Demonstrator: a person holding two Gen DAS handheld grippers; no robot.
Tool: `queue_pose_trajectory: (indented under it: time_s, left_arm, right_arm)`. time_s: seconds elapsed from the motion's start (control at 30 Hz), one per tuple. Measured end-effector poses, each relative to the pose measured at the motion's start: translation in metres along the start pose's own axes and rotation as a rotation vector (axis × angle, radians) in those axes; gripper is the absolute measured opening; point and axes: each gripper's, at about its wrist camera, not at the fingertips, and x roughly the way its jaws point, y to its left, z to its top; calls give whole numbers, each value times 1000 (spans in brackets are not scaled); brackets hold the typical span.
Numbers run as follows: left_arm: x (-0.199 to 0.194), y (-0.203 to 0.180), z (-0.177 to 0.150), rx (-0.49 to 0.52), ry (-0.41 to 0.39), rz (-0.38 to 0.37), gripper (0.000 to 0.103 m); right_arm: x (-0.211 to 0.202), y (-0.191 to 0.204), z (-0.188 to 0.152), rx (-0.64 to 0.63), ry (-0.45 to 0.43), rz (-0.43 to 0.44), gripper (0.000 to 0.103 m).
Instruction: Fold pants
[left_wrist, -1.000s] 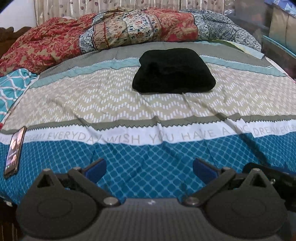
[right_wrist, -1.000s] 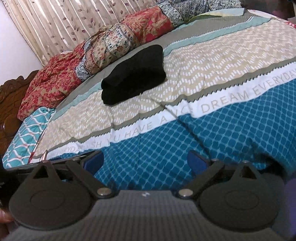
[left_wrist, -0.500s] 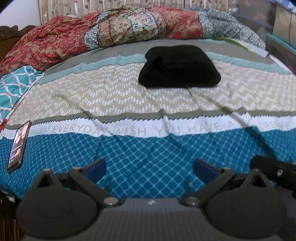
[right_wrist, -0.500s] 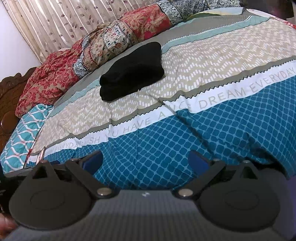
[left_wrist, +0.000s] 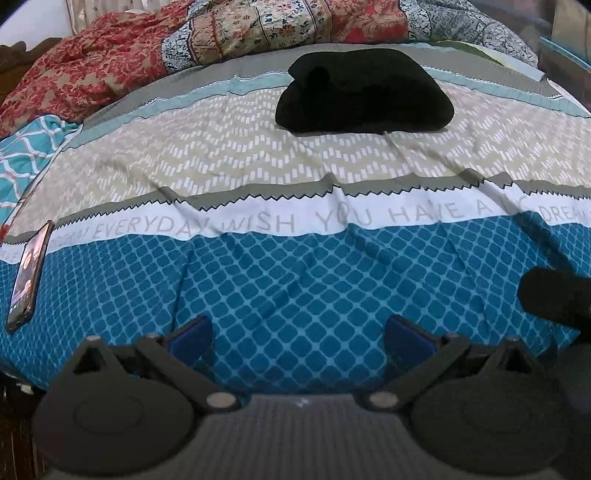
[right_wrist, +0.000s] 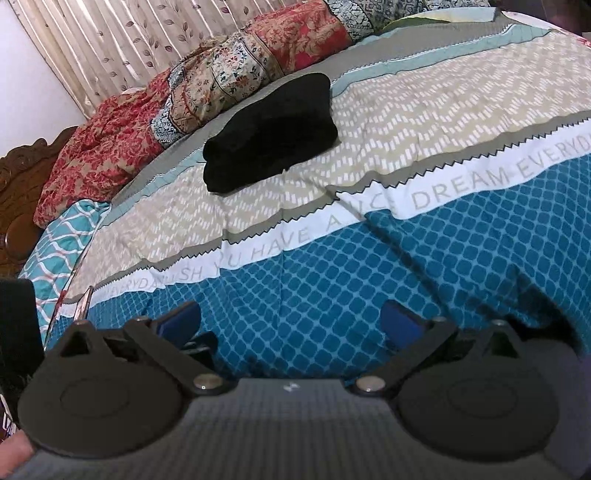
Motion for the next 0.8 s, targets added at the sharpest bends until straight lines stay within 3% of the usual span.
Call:
queue_pose_trajectory:
  time_s: [0.57,0.8]
  left_arm:
    - [6,4,1,-28,15,-3,103]
    - [1,5,0,-20,-6,33,103]
  right_arm:
    - [6,-1,1,3,29,-19,103]
    - [2,1,1,-5,18,-21,103]
